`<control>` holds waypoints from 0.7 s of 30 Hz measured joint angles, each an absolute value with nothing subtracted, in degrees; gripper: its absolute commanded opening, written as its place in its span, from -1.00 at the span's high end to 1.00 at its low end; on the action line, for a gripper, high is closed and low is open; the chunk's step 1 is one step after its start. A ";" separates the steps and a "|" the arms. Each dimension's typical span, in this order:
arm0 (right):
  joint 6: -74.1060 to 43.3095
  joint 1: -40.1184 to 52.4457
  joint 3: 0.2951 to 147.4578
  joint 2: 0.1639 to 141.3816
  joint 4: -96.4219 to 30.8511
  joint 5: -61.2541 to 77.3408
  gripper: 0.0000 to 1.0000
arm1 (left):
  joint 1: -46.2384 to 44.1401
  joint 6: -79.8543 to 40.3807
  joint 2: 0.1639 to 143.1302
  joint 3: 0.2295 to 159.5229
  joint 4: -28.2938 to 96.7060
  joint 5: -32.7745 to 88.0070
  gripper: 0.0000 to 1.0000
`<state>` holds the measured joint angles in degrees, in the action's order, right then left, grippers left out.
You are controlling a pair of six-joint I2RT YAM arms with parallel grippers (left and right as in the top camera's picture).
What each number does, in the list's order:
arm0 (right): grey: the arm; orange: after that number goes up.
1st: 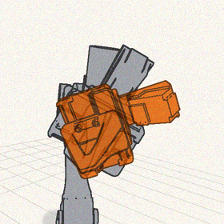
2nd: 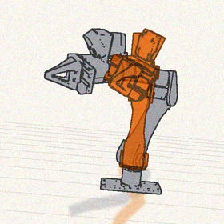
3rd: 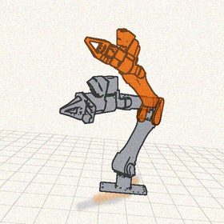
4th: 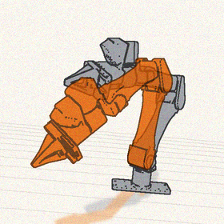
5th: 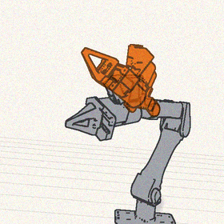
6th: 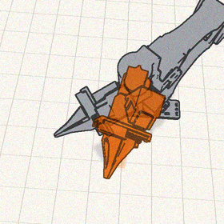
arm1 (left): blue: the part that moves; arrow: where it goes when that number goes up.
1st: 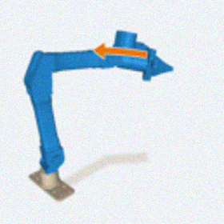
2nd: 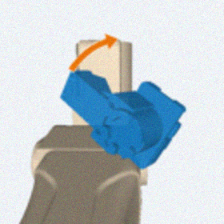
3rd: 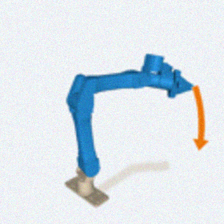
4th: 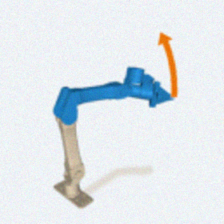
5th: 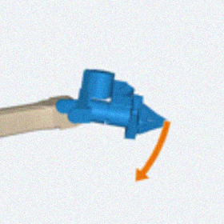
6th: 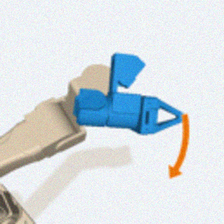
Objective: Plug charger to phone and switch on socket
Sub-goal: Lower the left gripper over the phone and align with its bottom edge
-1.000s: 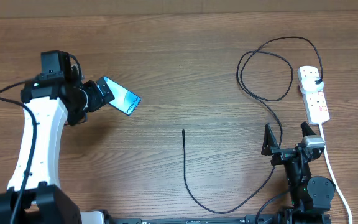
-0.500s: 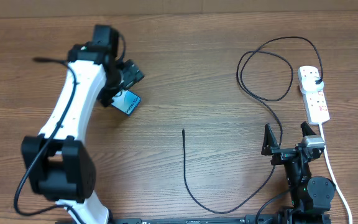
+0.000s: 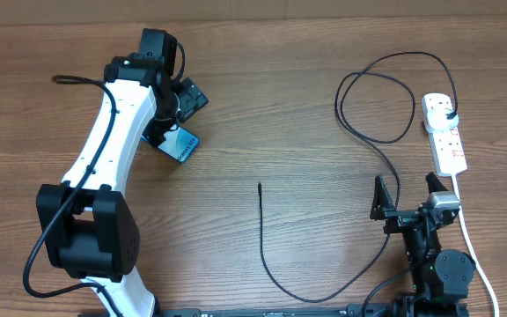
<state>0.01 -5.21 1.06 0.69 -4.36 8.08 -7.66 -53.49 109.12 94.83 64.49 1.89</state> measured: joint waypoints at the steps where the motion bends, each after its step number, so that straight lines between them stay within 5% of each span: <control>1: 0.01 -5.21 1.06 0.69 -4.34 8.10 -1.00 | -7.51 -55.64 109.12 94.85 65.82 1.87 -1.00; 21: -0.01 -5.21 1.06 0.69 -4.34 8.10 -1.00 | -2.04 -67.42 116.66 94.91 67.26 1.69 -1.00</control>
